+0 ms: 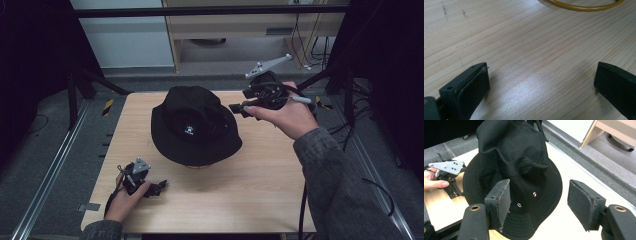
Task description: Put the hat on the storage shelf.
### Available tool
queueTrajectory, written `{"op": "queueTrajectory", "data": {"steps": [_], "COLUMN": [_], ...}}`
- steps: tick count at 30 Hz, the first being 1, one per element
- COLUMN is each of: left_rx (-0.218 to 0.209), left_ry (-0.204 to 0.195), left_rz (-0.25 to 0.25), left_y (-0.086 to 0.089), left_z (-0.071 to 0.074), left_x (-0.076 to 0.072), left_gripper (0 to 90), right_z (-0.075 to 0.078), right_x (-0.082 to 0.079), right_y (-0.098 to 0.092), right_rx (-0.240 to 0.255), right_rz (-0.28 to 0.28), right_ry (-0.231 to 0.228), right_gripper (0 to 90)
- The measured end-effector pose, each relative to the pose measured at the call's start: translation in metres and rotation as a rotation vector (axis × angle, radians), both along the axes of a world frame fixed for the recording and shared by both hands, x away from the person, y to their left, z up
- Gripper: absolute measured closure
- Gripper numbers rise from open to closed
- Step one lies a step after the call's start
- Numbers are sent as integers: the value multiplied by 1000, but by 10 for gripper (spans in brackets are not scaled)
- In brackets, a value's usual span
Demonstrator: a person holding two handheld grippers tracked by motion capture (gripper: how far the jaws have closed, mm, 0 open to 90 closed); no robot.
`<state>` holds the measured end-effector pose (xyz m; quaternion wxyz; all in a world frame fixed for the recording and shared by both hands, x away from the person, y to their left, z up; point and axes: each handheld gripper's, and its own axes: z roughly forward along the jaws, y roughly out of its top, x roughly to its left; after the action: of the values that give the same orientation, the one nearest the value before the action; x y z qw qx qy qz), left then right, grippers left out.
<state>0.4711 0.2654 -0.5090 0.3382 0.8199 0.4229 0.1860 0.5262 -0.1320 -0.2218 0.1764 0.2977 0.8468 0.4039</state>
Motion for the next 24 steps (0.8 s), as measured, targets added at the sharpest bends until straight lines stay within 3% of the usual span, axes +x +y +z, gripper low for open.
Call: {"op": "queueTrajectory", "data": {"steps": [24], "left_rx": [1], "left_ry": [-1], "left_rz": [0], "left_y": [0], "left_z": [0], "left_x": [0], "left_gripper": [0], "right_z": [-11], "right_x": [-2], "right_y": [-45], "right_rx": [37], "right_rz": [-125], "right_ry": [-9], "right_gripper": [151]}}
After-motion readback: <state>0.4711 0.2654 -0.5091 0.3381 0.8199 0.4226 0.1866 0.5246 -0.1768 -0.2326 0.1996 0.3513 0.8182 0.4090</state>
